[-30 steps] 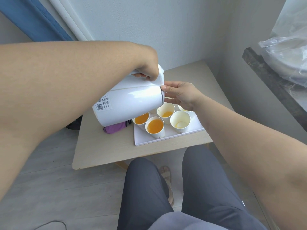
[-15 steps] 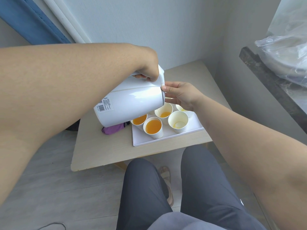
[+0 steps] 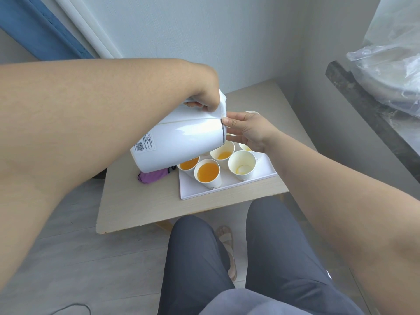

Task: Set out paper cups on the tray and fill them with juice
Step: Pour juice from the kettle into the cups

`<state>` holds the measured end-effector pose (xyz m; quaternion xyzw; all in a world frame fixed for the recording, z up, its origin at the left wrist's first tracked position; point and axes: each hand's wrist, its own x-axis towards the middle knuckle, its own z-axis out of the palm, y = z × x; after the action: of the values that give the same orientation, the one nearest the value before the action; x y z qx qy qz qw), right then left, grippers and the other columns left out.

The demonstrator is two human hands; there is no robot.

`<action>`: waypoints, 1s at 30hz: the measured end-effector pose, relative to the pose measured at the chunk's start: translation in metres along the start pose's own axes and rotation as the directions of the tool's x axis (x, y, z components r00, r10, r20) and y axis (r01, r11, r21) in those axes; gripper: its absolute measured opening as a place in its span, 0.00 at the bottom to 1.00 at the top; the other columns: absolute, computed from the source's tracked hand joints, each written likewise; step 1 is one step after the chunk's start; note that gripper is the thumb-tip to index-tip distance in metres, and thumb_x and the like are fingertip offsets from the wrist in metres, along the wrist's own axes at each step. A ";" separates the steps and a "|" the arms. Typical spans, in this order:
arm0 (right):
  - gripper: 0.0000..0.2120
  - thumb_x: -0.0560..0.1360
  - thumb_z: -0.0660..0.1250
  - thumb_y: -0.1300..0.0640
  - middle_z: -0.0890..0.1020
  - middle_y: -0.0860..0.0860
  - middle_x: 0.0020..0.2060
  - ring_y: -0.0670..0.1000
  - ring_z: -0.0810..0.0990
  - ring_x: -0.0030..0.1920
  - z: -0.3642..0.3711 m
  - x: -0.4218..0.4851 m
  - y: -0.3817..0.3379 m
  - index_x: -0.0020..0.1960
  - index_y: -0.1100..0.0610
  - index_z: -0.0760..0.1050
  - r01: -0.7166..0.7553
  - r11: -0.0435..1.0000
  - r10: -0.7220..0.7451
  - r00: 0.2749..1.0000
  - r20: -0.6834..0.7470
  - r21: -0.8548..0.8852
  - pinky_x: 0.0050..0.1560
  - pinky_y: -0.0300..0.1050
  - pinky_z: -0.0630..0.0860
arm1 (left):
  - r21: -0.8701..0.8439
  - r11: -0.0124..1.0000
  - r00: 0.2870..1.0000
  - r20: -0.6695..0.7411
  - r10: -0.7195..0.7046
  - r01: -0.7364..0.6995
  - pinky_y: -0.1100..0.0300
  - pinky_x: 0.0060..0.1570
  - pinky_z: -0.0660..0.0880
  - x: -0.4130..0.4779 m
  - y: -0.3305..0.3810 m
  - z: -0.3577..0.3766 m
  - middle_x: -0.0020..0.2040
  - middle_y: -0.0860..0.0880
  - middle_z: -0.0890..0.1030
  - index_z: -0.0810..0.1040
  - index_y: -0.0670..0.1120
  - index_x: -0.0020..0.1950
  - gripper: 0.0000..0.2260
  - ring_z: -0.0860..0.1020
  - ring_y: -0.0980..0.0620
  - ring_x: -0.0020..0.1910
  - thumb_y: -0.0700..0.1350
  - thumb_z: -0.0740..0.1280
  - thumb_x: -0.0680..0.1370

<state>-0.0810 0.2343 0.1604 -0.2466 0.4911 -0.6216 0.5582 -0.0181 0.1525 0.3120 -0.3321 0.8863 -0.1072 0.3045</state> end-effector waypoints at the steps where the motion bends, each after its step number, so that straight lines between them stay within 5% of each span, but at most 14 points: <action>1: 0.17 0.77 0.66 0.61 0.81 0.54 0.52 0.51 0.81 0.50 -0.001 0.000 0.000 0.65 0.62 0.74 -0.003 1.000 0.003 1.000 -0.002 -0.001 0.57 0.45 0.78 | 0.003 1.000 1.000 0.002 0.002 -0.002 0.60 0.29 0.63 0.000 0.001 0.001 0.31 0.45 0.75 0.75 0.42 0.43 0.04 0.70 0.47 0.27 0.42 0.63 0.73; 16: 0.16 0.77 0.66 0.61 0.82 0.52 0.49 0.48 0.82 0.47 -0.003 -0.002 -0.002 0.64 0.61 0.75 -0.009 0.999 0.008 1.000 -0.030 -0.035 0.52 0.40 0.79 | -0.115 0.993 0.999 -0.042 0.001 -0.006 0.61 0.28 0.64 -0.001 0.000 0.006 0.31 0.46 0.76 0.77 0.42 0.45 0.05 0.71 0.48 0.26 0.41 0.65 0.72; 22: 0.07 0.78 0.65 0.58 0.82 0.49 0.46 0.47 0.80 0.45 0.006 -0.004 -0.011 0.55 0.57 0.78 -0.004 0.999 -0.001 0.995 -0.104 -0.046 0.46 0.35 0.78 | -0.269 0.963 0.996 -0.083 -0.024 0.001 0.62 0.29 0.66 -0.015 -0.017 0.013 0.33 0.45 0.78 0.80 0.38 0.49 0.10 0.73 0.48 0.26 0.41 0.65 0.71; 24: 0.10 0.79 0.65 0.57 0.82 0.50 0.47 0.47 0.79 0.46 0.014 -0.005 -0.016 0.58 0.59 0.78 0.039 0.989 -0.058 0.989 -0.134 -0.142 0.48 0.35 0.77 | -0.384 0.923 0.994 -0.098 -0.051 0.009 0.62 0.31 0.68 -0.020 -0.031 0.016 0.35 0.43 0.78 0.80 0.38 0.48 0.09 0.73 0.47 0.28 0.41 0.66 0.71; 27: 0.14 0.78 0.62 0.52 0.81 0.54 0.41 0.45 0.74 0.42 0.035 -0.005 -0.030 0.49 0.63 0.79 0.158 0.883 -0.222 0.970 -0.096 -0.442 0.48 0.41 0.71 | -0.607 0.795 0.988 -0.111 -0.108 0.019 0.60 0.33 0.70 -0.032 -0.063 0.025 0.32 0.44 0.76 0.77 0.41 0.42 0.03 0.72 0.47 0.27 0.40 0.67 0.71; 30: 0.15 0.77 0.59 0.47 0.72 0.39 0.31 0.42 0.69 0.36 0.069 -0.006 -0.045 0.36 0.52 0.75 0.211 0.722 -0.280 0.960 0.002 -0.659 0.40 0.38 0.64 | -0.807 0.589 0.984 -0.065 -0.167 0.047 0.60 0.32 0.70 -0.046 -0.106 0.045 0.24 0.48 0.73 0.72 0.43 0.37 0.06 0.70 0.50 0.24 0.38 0.68 0.71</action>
<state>-0.0404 0.2116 0.2288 -0.4577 0.6664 -0.4908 0.3249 0.0919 0.1034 0.3397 -0.4782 0.8363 0.2622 0.0557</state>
